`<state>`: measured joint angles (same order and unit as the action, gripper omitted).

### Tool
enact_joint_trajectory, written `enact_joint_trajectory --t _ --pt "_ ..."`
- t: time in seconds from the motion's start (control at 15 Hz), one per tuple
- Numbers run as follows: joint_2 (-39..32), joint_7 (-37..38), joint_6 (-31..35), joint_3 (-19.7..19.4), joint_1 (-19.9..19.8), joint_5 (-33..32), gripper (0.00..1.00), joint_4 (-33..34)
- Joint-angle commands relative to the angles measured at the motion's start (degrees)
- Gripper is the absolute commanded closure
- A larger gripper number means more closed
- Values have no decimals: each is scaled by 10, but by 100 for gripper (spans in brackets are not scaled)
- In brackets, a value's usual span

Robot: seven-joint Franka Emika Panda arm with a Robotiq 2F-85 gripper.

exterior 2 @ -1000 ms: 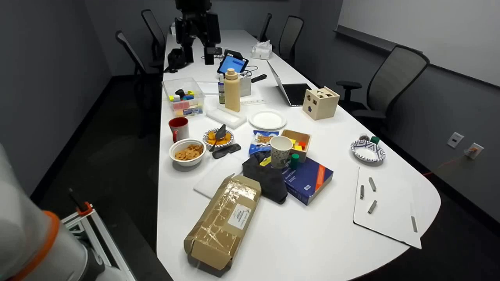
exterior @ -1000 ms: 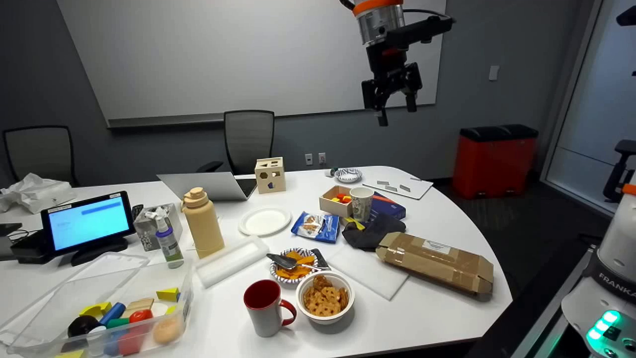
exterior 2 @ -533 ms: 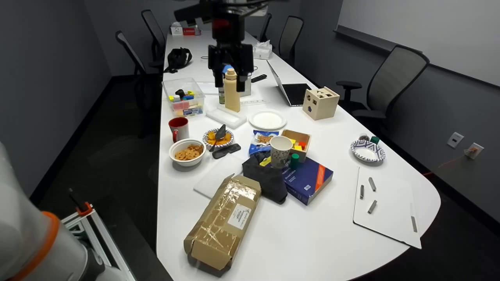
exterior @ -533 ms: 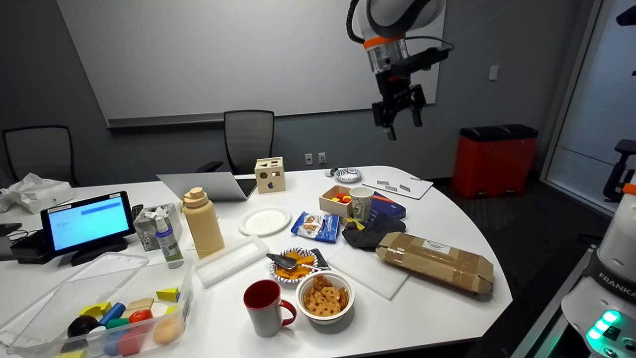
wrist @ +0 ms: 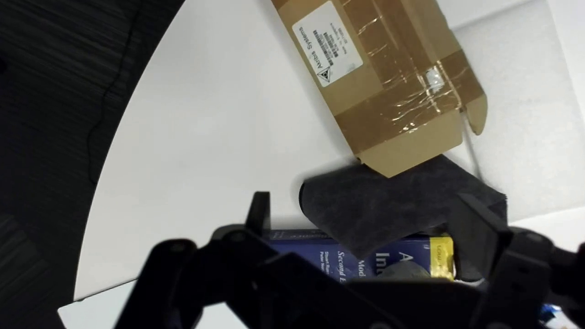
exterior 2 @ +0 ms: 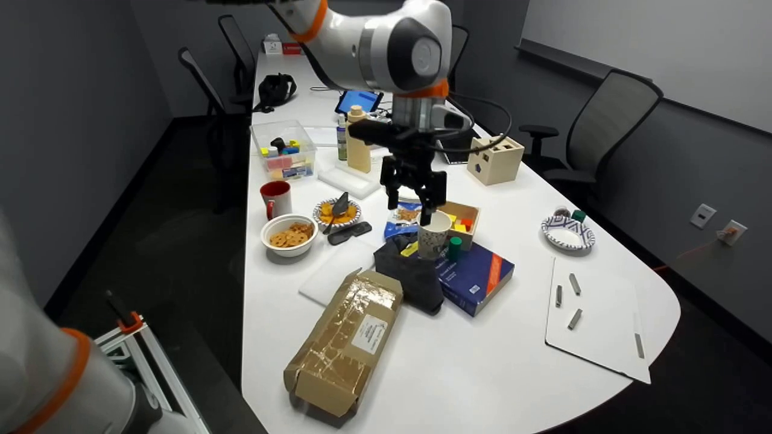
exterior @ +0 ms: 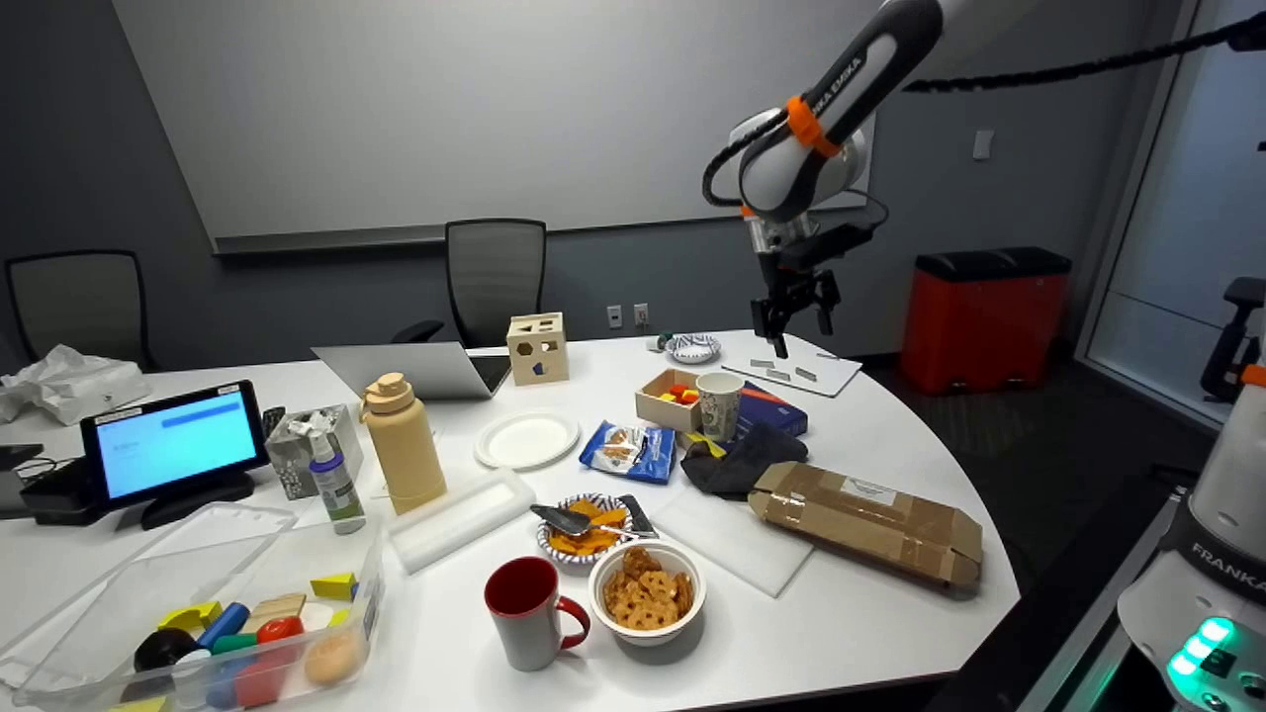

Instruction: Use the grey cloth to wipe the table

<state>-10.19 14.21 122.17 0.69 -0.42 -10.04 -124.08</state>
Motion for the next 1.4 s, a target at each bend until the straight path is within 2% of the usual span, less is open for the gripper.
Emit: enact_joint_trajectory --t 0.0,0.33,0.67,1.13,1.2,1.33 --pt "-108 -10 39 -15 6 -9 0 54" --pt "-199 3 103 -30 25 -11 0 96" --pt "-261 22 176 -64 60 -44 0 121" --pt "-340 18 229 -74 88 -33 1 167" --pt "-346 18 233 -75 92 -32 26 172" --pt "-353 18 241 -78 98 -31 30 171"
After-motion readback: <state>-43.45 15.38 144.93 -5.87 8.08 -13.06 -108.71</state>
